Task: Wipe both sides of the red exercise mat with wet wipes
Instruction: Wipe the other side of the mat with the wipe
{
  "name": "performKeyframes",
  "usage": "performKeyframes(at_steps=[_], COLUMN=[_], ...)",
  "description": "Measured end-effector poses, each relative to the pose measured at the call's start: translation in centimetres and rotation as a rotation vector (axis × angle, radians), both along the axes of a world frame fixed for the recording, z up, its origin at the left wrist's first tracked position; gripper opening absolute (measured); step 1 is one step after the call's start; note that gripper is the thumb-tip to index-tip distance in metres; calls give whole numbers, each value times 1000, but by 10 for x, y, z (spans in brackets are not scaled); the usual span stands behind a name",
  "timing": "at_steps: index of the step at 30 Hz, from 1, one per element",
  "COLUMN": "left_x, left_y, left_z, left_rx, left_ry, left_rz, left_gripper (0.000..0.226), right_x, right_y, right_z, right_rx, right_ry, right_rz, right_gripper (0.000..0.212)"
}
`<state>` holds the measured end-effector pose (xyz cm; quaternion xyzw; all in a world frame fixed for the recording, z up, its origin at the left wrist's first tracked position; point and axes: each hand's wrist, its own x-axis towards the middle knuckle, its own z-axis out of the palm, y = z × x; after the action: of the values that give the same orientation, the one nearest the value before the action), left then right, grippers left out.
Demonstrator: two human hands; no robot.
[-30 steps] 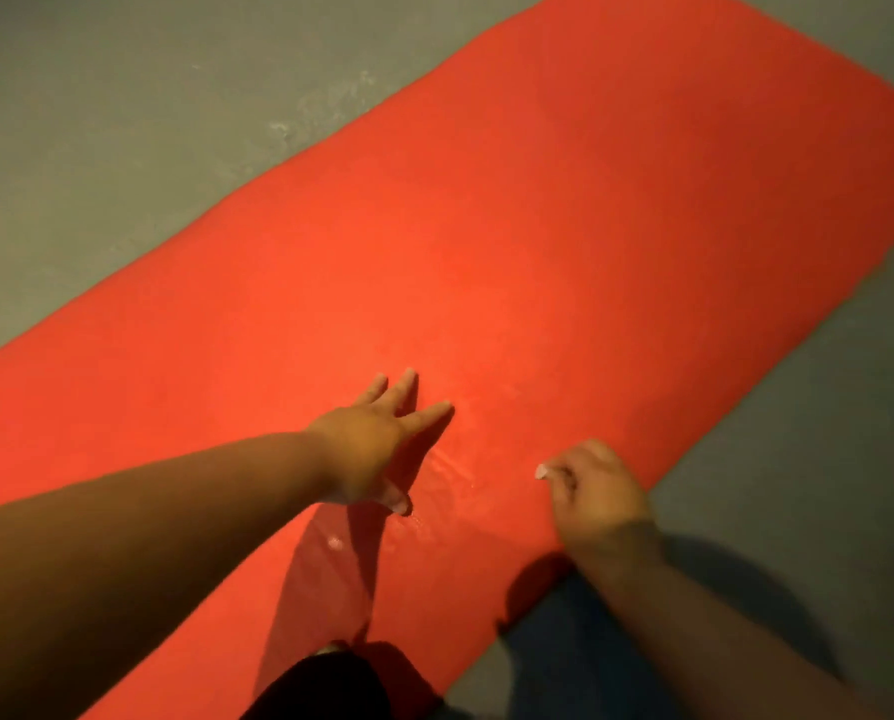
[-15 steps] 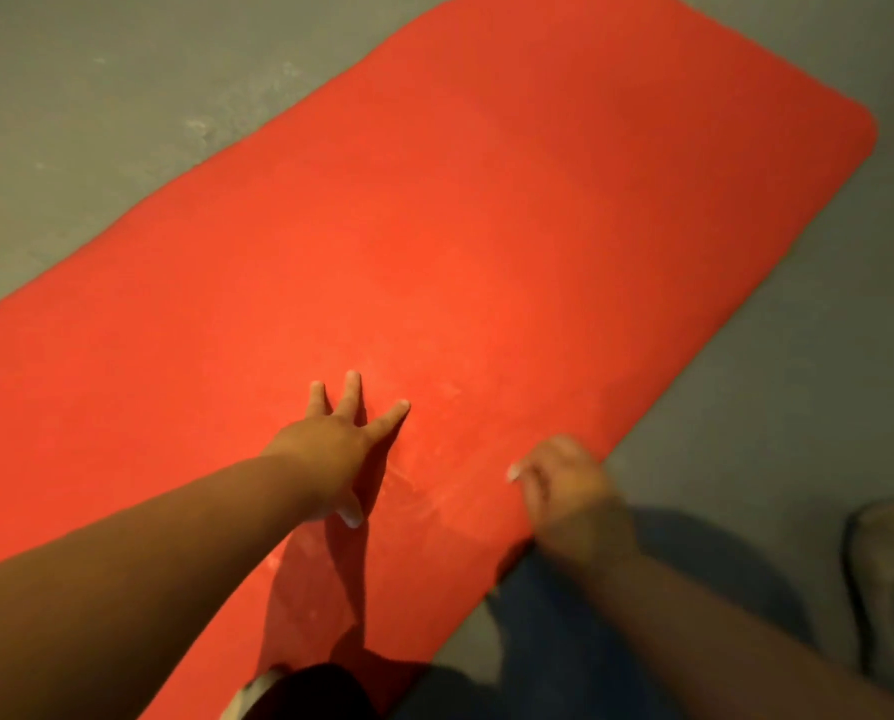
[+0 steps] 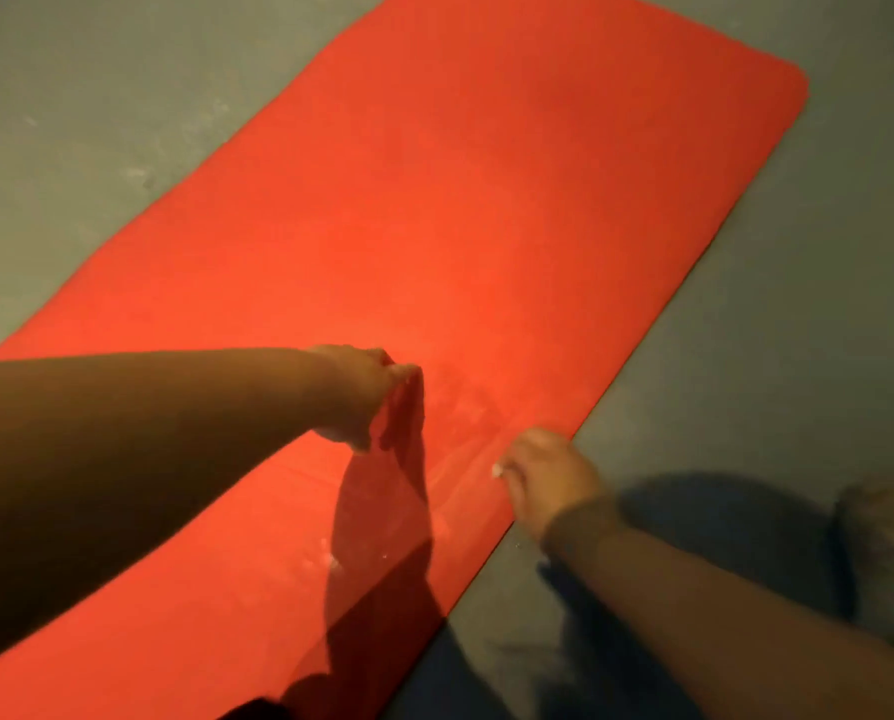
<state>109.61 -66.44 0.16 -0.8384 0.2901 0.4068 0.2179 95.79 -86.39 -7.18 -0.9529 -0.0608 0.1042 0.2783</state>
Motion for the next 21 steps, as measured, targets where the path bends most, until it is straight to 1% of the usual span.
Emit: performKeyframes(at_steps=[2, 3, 4, 6, 8, 9, 10, 11, 13, 14, 16, 17, 18, 19, 21], left_x=[-9, -15, -22, -40, -59, -68, -76, -83, -96, -101, -105, -105, -104, -104, -102], left_y=[-13, -16, -15, -8, 4, 11, 17, 23, 31, 33, 35, 36, 36, 36, 36], left_z=[-5, -8, -12, -22, -31, -34, -36, -36, -38, -38, -37, -37, -37, -38, -40], left_rx=[76, 93, 84, 17, -72, -113, -144, -161, -186, -199, -212, -212, -210, -212, -209], left_ry=[1, -11, -22, -26, -42, -62, -86, -100, -110, -108, -96, -90, -82, -78, -79], left_rz=[22, 77, 157, 353, 540, 641, 747, 844, 950, 958, 950, 945, 946, 955, 965], left_gripper=[119, 123, 126, 130, 129, 127, 126, 126, 128, 130, 132, 133, 134, 134, 134], right_x=[-27, -28, -18, 22, 63, 75, 79, 77, 55, 38, 4, -3, 2, 14, 58], right_y=[27, 28, 19, -16, -68, -85, -91, -83, -40, -14, 28, 39, 39, 31, 2], right_z=[2, 3, 2, 2, 7, 10, 9, 8, 6, 6, 10, 11, 10, 7, -3], right_rx=[80, 92, 95, 83, -5, -52, -89, -131, -133, -82, 30, 62, 80, 95, 103], right_ry=[134, 164, 182, 183, 46, 15, -3, -7, -7, 25, 149, 199, 213, 191, 82], right_rz=[315, 402, 378, 108, -242, -348, -380, -357, -191, -45, 382, 552, 613, 547, 246], right_gripper=[20, 23, 23, 19, 16, 16, 15, 13, 11, 12, 15, 17, 18, 18, 17])
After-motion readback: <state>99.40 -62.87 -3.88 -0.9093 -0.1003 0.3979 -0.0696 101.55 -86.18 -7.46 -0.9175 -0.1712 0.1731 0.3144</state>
